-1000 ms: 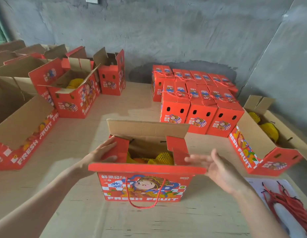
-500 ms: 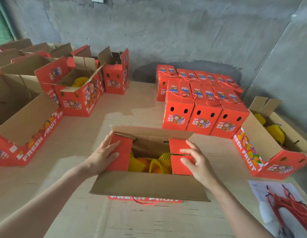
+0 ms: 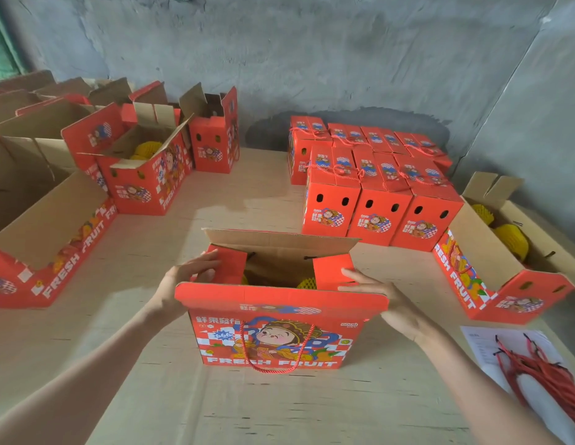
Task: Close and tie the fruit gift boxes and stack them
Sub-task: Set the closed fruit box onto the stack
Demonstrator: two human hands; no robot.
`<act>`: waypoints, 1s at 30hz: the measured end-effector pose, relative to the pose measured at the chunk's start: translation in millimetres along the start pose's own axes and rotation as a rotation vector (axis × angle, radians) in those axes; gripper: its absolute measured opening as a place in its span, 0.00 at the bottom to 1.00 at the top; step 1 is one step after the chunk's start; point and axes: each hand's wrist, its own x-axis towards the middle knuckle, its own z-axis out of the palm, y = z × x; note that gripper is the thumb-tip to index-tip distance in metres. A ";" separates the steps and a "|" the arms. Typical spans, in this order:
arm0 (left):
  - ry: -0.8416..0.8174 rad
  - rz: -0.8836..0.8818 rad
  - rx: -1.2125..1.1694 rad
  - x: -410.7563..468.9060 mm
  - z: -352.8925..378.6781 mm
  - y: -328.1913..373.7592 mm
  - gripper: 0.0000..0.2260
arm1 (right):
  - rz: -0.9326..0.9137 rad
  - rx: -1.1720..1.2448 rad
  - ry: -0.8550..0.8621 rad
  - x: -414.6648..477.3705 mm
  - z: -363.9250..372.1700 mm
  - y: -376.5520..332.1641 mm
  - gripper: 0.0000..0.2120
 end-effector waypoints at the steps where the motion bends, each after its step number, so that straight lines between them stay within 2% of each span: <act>1: 0.013 -0.020 -0.036 -0.7 0.6 0.9 0.12 | 0.012 0.024 -0.022 -2.6 -0.9 -0.6 0.22; 3: 0.028 -0.048 -0.069 -0.9 1.6 1.5 0.11 | 0.036 0.020 -0.106 -7.5 -5.0 -1.9 0.31; 6: 0.059 -0.068 0.027 -0.5 1.7 3.4 0.11 | 0.014 0.024 -0.275 -11.6 -14.4 -1.3 0.32; 9: 0.055 -0.108 -0.162 -3.6 2.4 3.9 0.14 | 0.050 0.170 -0.325 -12.3 -17.5 3.8 0.42; 10: 0.069 -0.142 -0.225 -5.2 3.5 4.3 0.15 | 0.062 0.195 -0.286 -12.2 -15.8 5.2 0.44; 11: 0.097 -0.192 -0.270 -6.2 4.8 4.1 0.14 | 0.053 0.207 -0.206 -11.0 -12.1 7.2 0.40; 13: 0.155 -0.323 -0.347 -6.5 7.6 2.4 0.14 | 0.005 0.218 0.021 -8.2 0.0 8.8 0.20; 14: 0.161 -0.373 -0.394 -6.9 8.6 3.3 0.16 | -0.013 0.227 0.113 -6.6 5.4 9.9 0.14; 16: 0.165 -0.429 -0.512 -7.4 9.7 6.5 0.18 | -0.040 0.232 0.208 -3.4 14.5 11.5 0.15; 20: 0.171 -0.454 -0.755 -8.3 9.7 10.4 0.15 | -0.090 0.095 0.288 -1.7 22.4 5.1 0.23; 22: 0.125 -0.441 -0.821 -8.5 10.5 9.3 0.18 | -0.107 -0.008 0.326 -0.8 25.1 4.6 0.20; 26: 0.183 -0.382 -0.655 -9.8 17.8 11.5 0.13 | -0.119 -0.157 0.448 4.6 39.0 6.4 0.14; 30: 0.238 -0.381 -0.593 -9.9 23.3 11.5 0.13 | -0.153 -0.285 0.595 10.1 53.8 5.2 0.11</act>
